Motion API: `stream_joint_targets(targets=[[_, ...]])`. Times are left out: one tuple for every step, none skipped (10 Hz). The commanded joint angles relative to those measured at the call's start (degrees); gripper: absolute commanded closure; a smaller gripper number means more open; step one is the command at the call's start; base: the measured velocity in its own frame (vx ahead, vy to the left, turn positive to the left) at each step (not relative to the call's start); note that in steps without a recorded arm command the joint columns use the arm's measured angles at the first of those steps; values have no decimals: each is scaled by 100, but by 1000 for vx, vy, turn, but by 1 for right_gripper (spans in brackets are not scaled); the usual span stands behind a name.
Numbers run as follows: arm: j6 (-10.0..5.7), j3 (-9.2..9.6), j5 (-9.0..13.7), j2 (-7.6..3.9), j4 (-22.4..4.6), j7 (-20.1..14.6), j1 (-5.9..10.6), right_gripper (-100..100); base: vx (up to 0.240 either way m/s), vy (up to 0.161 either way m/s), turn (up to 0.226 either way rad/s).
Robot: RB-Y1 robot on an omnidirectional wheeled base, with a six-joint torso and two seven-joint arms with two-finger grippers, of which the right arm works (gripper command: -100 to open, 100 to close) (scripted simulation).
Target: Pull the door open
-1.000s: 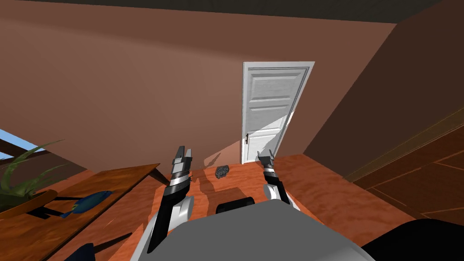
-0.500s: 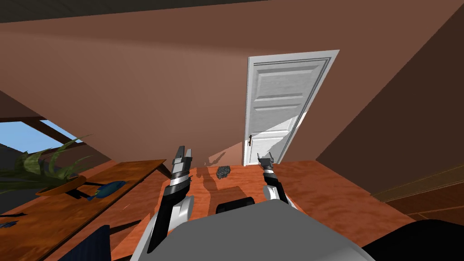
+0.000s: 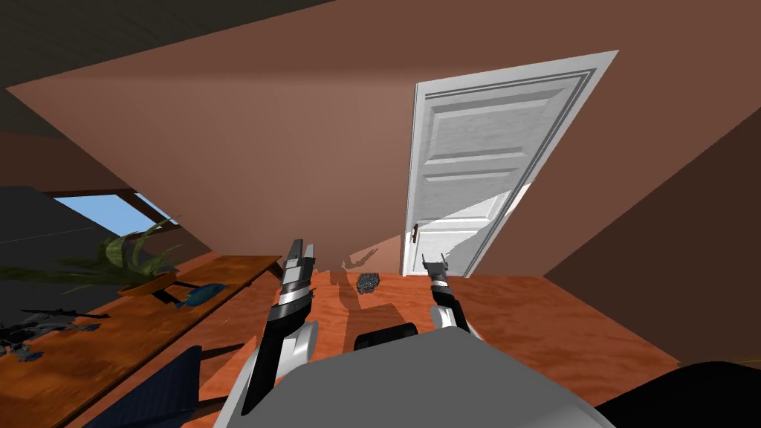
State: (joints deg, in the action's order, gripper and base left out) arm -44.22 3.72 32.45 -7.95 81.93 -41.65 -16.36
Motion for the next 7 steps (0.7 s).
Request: stream_joint_targets(targets=[[-51,30,117,-10,-232,-190,78,-100,74,-90,150],[-73,46,185,-18,-347,-292,109,-100,72,-88,128],[-95,63,253,-26,-461,-394,141,-100,56,-73,156],[-116,79,321,-34,-575,-496,173,-100,54,-74,142],[-160,112,458,-51,-804,-699,237,-100,82,-103,241],[-180,127,520,-58,-909,-793,266,-100,78,-133,198],[-200,142,582,-64,-1012,-885,295,-100,56,-121,140]])
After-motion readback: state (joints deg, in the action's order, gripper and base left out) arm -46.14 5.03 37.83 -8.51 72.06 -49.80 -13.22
